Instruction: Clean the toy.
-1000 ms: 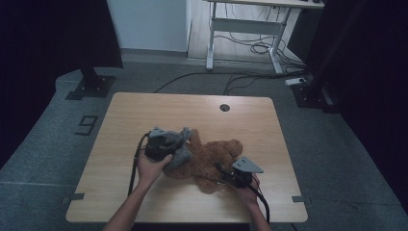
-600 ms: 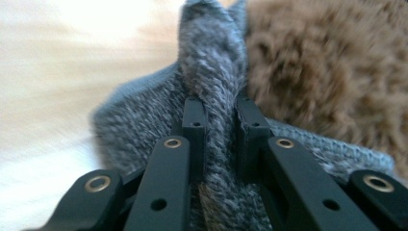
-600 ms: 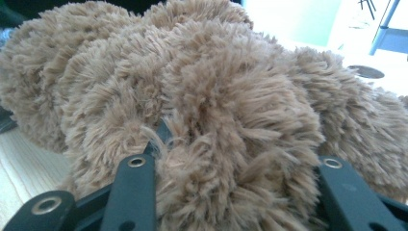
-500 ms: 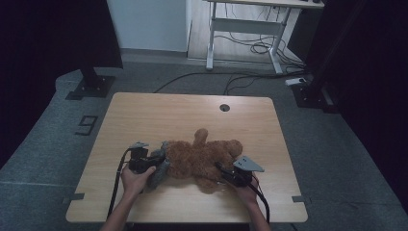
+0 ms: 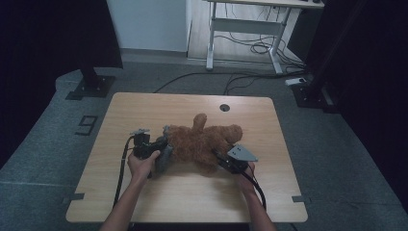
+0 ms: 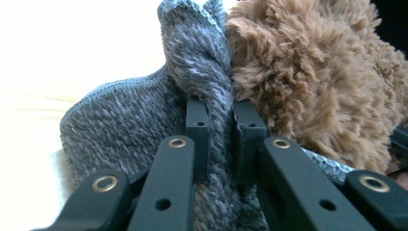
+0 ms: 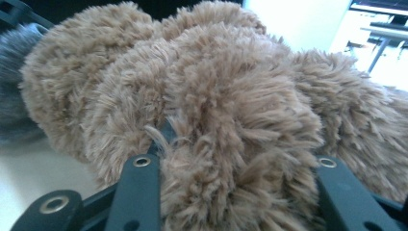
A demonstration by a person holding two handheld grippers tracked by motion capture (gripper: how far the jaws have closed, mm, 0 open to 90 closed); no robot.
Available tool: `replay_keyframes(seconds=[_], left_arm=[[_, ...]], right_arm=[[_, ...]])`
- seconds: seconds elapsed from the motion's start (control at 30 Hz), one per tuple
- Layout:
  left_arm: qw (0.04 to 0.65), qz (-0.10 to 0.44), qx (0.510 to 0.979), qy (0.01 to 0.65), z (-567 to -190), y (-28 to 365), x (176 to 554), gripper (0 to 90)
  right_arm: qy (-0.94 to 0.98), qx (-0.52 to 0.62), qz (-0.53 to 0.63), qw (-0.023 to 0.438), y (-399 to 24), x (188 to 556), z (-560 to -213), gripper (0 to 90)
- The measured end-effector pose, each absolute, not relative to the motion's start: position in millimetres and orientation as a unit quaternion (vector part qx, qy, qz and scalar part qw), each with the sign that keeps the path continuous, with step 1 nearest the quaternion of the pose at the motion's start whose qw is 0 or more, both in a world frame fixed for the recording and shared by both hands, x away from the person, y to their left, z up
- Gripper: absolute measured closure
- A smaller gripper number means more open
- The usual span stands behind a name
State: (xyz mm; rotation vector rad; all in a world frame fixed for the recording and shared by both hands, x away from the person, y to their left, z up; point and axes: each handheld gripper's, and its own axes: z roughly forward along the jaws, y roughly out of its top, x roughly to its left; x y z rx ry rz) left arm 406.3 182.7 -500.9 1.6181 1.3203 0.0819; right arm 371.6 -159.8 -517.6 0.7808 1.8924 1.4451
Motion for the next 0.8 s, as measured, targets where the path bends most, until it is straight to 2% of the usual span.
replay_keyframes(seconds=[0.17, 0.43, 0.57, 0.8], left_arm=[[0.505, 0.022, 0.665, 0.550, -515.3, 188.1, 401.5, 79.6], [0.490, 0.035, 0.686, 0.536, -513.4, 192.7, 383.3, 78.4], [0.479, 0.042, 0.697, 0.531, -510.5, 194.7, 377.5, 77.8], [0.504, 0.087, 0.693, 0.508, -469.2, 203.0, 364.3, 77.1]], right_arm=[[0.725, 0.299, 0.543, 0.300, -162.1, 372.4, -528.8, 56.2], [0.734, 0.299, 0.545, 0.275, -169.3, 352.1, -539.3, 56.3], [0.745, 0.292, 0.532, 0.278, -168.8, 345.2, -537.5, 56.5], [0.744, 0.295, 0.534, 0.271, -170.3, 338.0, -541.4, 56.6]])
